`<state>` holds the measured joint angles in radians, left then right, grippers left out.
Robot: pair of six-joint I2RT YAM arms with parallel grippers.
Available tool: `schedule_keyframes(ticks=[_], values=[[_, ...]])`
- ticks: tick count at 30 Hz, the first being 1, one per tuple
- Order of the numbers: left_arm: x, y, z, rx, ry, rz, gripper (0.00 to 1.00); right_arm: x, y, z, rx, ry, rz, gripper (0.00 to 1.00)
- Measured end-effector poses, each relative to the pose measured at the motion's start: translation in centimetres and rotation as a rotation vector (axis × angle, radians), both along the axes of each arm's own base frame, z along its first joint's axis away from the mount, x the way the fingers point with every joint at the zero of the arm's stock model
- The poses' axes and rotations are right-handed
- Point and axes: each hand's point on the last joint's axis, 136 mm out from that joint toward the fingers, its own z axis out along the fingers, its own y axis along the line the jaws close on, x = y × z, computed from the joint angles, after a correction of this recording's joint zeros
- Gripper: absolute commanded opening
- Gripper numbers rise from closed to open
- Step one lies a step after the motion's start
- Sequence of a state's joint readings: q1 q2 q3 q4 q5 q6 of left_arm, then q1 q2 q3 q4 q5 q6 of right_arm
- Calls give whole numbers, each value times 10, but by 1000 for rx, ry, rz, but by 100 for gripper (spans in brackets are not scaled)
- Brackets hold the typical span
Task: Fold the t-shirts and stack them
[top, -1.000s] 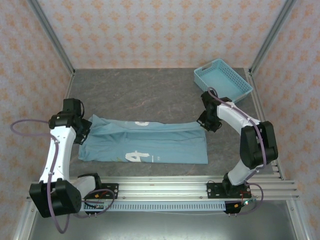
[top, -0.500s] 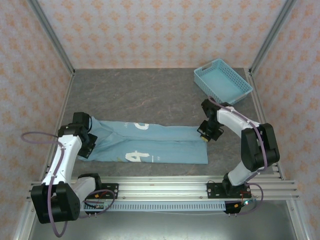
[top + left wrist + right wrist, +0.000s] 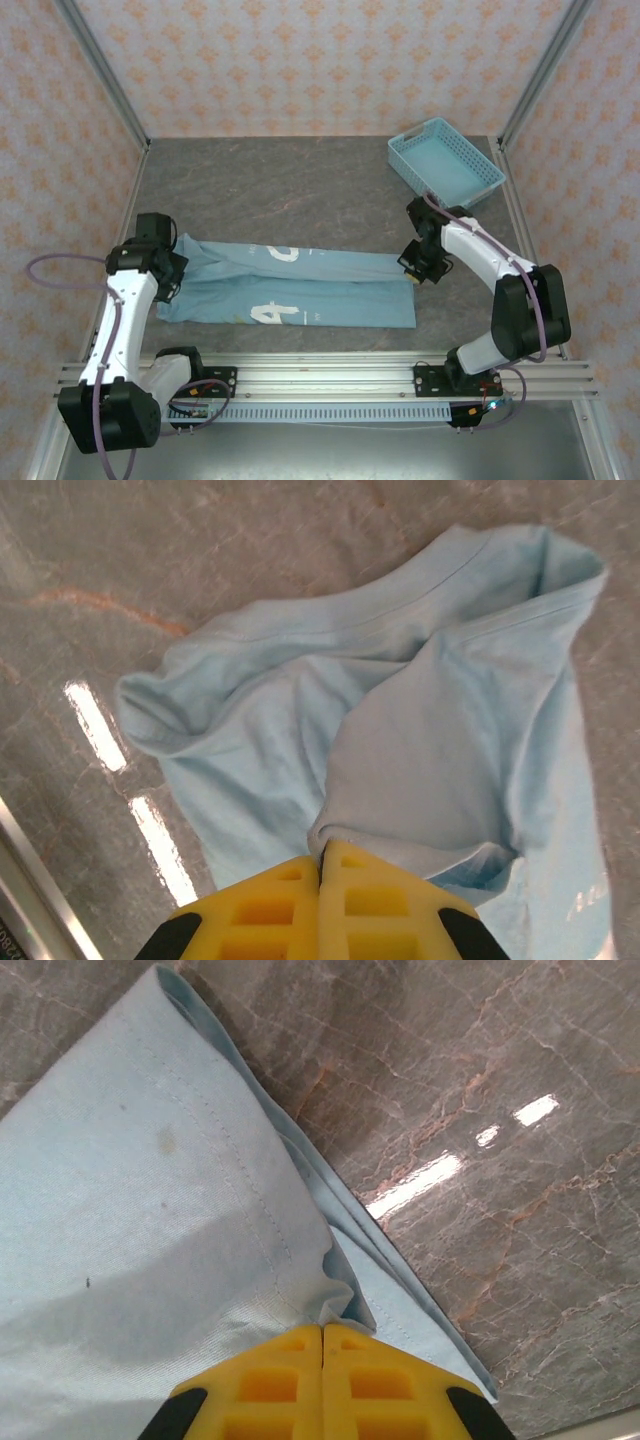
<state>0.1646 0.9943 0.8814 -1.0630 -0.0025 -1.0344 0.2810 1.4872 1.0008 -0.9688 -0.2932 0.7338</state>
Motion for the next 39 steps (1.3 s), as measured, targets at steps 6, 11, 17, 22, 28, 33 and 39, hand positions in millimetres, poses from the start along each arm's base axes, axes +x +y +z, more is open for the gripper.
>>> schedule_keyframes(ticks=[6, 11, 17, 22, 28, 33, 39], values=[[-23, -8, -36, -34, 102, -6, 0, -13, -1, -16, 0, 57, -3, 0], [-27, -11, -42, -50, 117, -11, 6, -14, -2, -20, -7, 67, -6, 24], [-10, -11, -24, -50, 68, -35, 56, -4, -7, -10, -34, 7, -8, 37], [34, 3, 4, -30, -32, -24, 58, 26, 5, 2, 16, -109, -1, 24], [108, 20, -26, -100, -14, -59, 58, 56, 36, -22, 101, -104, 25, 15], [165, 34, -60, -129, 24, -151, 58, 64, 52, -45, 100, -58, 57, 15], [172, 34, -87, -144, 100, -238, 51, 75, 54, -50, 87, -44, 54, 15]])
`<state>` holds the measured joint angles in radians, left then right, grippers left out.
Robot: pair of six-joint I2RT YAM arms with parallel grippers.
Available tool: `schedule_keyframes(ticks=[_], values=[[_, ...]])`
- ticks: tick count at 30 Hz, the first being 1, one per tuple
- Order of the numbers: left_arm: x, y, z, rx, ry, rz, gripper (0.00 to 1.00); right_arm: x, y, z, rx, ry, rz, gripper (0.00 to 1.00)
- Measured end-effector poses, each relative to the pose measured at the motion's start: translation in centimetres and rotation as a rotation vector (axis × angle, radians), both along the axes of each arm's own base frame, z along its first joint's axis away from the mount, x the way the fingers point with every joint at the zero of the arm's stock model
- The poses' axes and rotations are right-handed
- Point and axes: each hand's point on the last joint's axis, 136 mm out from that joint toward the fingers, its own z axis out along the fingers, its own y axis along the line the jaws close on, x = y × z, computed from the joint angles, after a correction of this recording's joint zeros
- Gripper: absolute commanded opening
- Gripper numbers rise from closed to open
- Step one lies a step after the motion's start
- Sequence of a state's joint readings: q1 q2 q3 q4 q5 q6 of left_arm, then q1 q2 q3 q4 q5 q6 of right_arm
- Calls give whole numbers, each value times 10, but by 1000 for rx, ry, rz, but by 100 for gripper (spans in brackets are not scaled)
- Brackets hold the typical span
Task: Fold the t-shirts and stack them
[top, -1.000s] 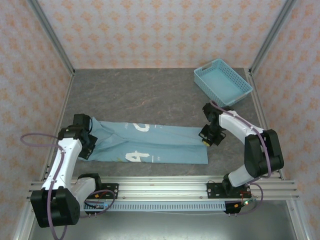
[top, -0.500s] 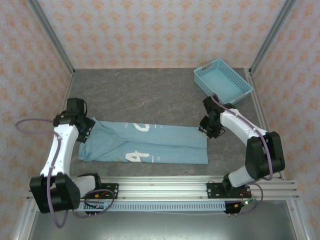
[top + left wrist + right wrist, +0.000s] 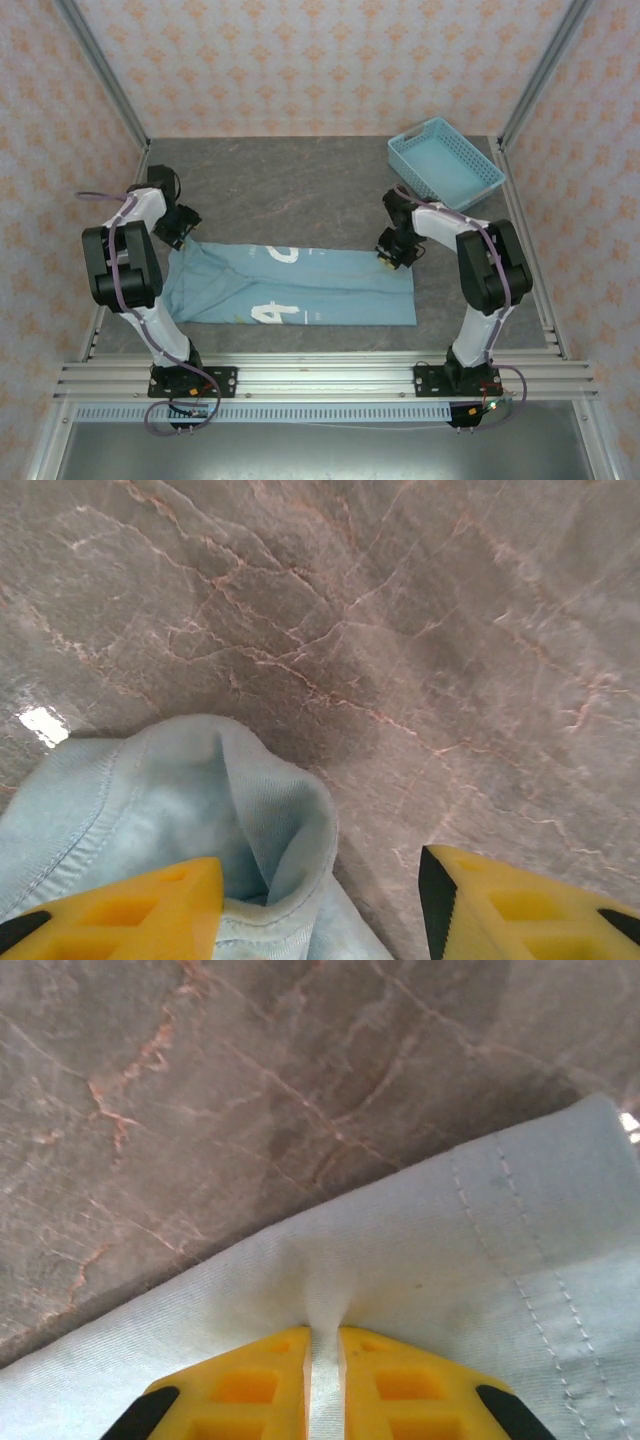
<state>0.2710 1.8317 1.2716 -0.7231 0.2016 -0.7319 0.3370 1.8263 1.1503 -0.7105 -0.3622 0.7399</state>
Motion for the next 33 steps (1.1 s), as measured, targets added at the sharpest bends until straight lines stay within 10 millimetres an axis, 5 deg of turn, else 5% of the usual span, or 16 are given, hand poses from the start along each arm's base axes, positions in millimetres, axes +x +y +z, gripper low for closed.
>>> schedule_keyframes(ticks=[6, 11, 16, 23, 29, 33], values=[[-3, 1, -7, 14, 28, -43, 18, 5, -1, -1, -22, 14, -2, 12], [-10, 10, -11, 66, 73, -72, 0, 16, -8, 0, -55, 15, -17, 6], [-7, 16, -8, 78, 64, -83, 0, 45, -22, 1, -83, -10, -60, 2], [25, 19, -1, 68, -3, -87, 0, 90, -30, 3, -112, -60, -89, 2], [29, 18, -8, 51, 4, -105, 24, 101, -29, 4, -123, -84, -53, 17], [14, 16, -1, 66, 7, -98, 42, 101, -32, 5, -144, -92, -11, 26]])
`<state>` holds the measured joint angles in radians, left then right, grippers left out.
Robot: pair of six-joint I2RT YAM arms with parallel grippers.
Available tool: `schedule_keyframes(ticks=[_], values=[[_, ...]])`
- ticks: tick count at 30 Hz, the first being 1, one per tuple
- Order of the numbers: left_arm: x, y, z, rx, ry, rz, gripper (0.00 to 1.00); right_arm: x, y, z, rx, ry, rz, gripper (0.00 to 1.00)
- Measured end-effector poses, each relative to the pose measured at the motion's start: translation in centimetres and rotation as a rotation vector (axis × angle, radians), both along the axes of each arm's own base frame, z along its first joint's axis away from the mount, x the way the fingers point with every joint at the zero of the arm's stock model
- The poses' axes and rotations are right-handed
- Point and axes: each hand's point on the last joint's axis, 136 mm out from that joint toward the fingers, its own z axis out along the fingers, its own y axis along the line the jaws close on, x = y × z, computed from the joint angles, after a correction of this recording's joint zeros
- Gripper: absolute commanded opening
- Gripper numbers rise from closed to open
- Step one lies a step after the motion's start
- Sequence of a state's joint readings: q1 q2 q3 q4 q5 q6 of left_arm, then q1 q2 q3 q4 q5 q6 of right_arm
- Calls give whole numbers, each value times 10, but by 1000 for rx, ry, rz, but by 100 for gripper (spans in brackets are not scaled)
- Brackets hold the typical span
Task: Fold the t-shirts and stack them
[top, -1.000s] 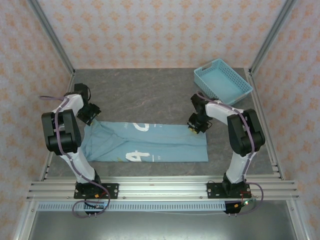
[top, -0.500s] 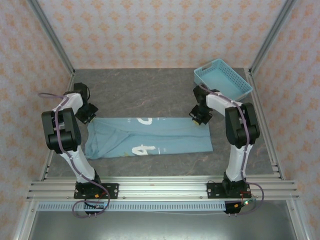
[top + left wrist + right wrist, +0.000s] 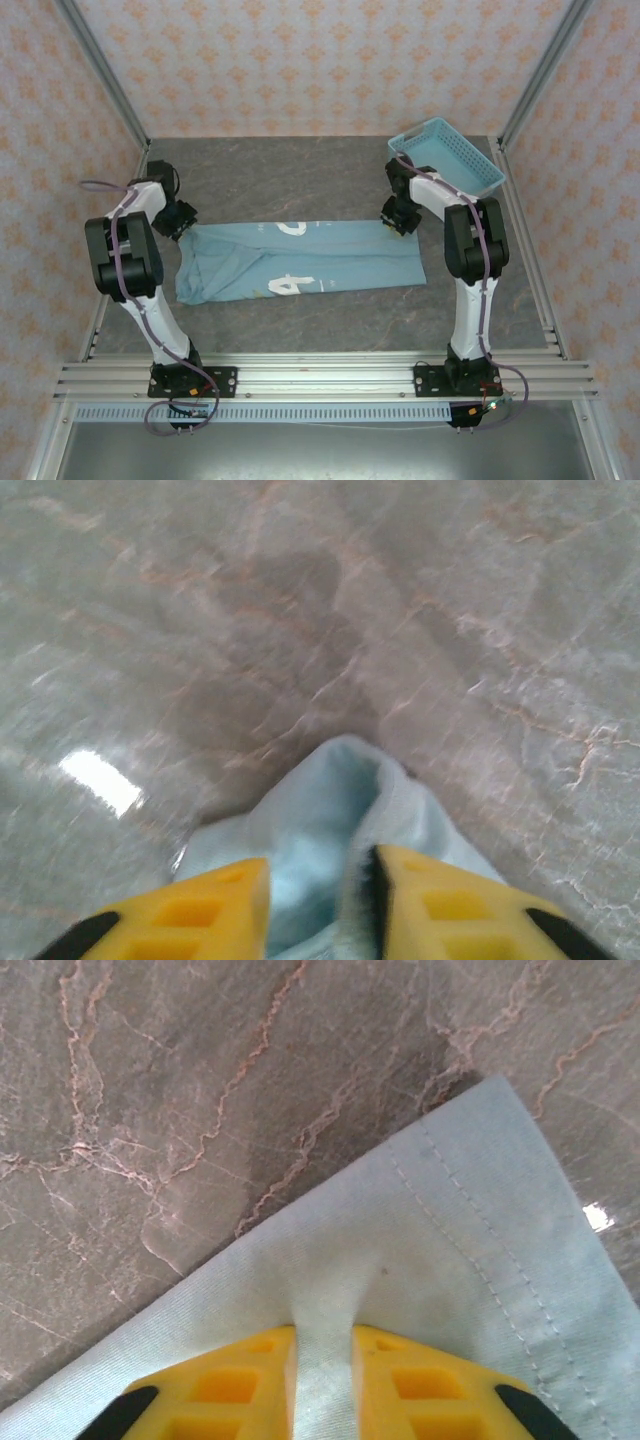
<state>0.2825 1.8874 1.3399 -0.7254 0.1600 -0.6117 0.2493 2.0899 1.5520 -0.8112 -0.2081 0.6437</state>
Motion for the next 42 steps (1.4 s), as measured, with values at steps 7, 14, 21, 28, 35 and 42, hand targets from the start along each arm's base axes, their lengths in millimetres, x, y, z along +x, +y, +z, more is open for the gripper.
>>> schedule_keyframes(ticks=[7, 14, 21, 28, 35, 42], values=[[-51, -14, 52, 48, -81, 53, 43, 0, 5, 34, 1, -69, 82, 30], [-134, -63, 15, -87, 74, 149, 42, -26, 48, 55, 86, -99, 195, 30], [-162, -80, 8, -139, 104, 195, 43, -51, 64, 36, 137, -27, 243, 30], [-175, -92, -8, -170, 143, 179, 44, -50, 67, 37, 151, -31, 251, 30], [-169, -94, -9, -170, 117, 166, 39, -52, 67, 33, 156, -25, 251, 30], [-167, -94, -9, -162, 110, 144, 42, -57, 65, 28, 153, -12, 250, 30]])
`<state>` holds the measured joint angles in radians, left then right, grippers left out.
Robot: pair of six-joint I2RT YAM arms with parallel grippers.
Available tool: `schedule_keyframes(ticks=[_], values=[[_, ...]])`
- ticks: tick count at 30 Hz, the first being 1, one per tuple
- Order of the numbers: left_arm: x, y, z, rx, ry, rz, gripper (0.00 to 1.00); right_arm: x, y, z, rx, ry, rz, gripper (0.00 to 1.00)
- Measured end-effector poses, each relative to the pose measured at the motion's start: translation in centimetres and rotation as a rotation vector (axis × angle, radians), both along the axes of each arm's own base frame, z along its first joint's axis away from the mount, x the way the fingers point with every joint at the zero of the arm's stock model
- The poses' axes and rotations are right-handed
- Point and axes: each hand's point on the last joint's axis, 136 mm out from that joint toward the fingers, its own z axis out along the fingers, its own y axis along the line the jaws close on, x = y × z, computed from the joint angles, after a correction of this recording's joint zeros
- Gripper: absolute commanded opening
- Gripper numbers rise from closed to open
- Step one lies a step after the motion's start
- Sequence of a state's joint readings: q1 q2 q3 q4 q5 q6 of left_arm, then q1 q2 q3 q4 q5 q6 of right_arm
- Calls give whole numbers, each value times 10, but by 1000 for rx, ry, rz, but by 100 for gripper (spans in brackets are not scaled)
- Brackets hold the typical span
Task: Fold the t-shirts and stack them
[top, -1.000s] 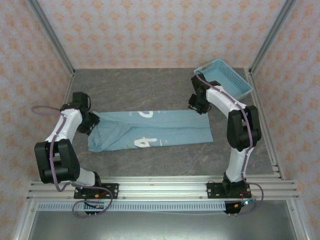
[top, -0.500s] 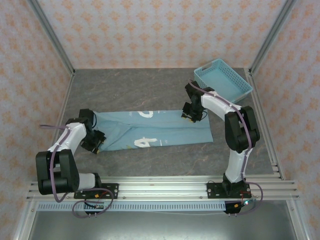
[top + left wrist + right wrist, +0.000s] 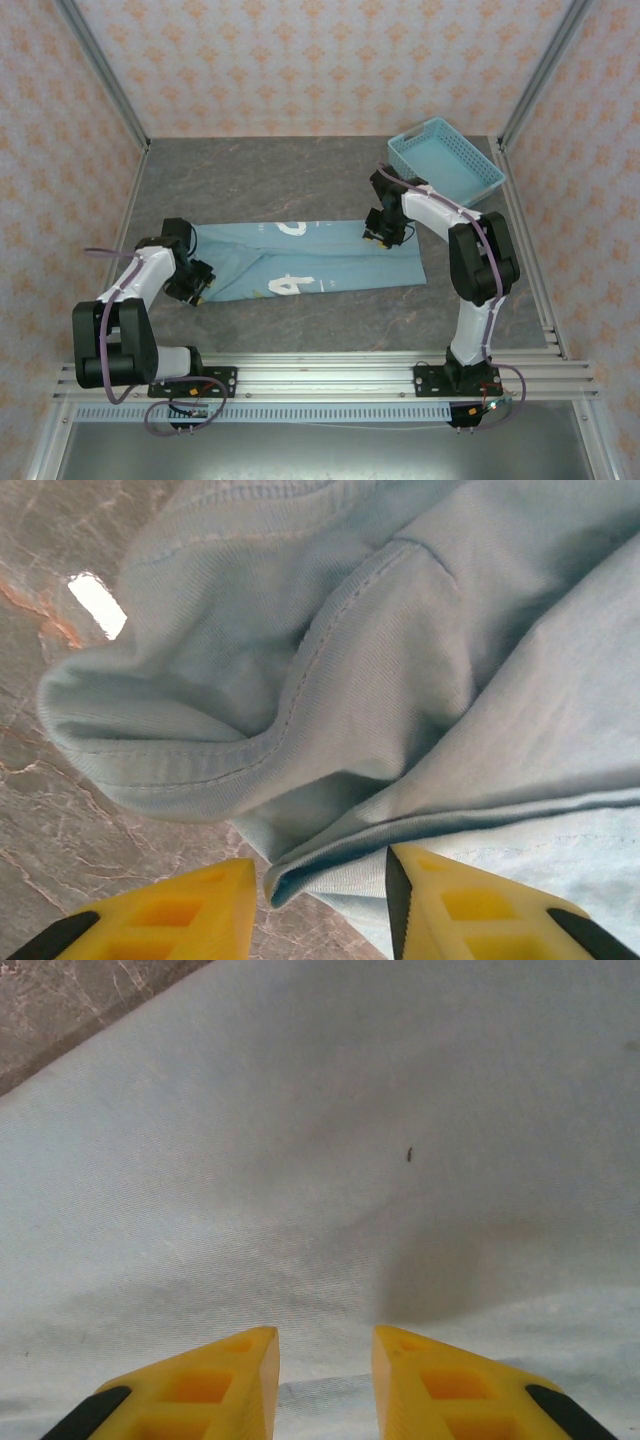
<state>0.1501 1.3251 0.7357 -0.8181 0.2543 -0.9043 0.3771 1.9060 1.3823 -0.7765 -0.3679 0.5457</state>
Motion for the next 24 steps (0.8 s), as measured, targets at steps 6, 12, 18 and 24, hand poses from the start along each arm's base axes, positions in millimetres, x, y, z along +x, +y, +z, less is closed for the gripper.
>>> schedule_keyframes(ticks=[6, 12, 18, 24], values=[[6, 1, -3, 10, -36, -60, 40, 1, 0, 0, 2, -4, -3, 30], [9, 1, -9, 23, -67, -127, 27, 1, 0, -1, 2, -3, -3, 30], [11, 0, -4, 33, -115, -154, 5, 0, 0, -1, 2, -2, -3, 30], [8, -2, 10, 41, -156, -163, 0, 0, 0, -1, 1, -1, -3, 30]])
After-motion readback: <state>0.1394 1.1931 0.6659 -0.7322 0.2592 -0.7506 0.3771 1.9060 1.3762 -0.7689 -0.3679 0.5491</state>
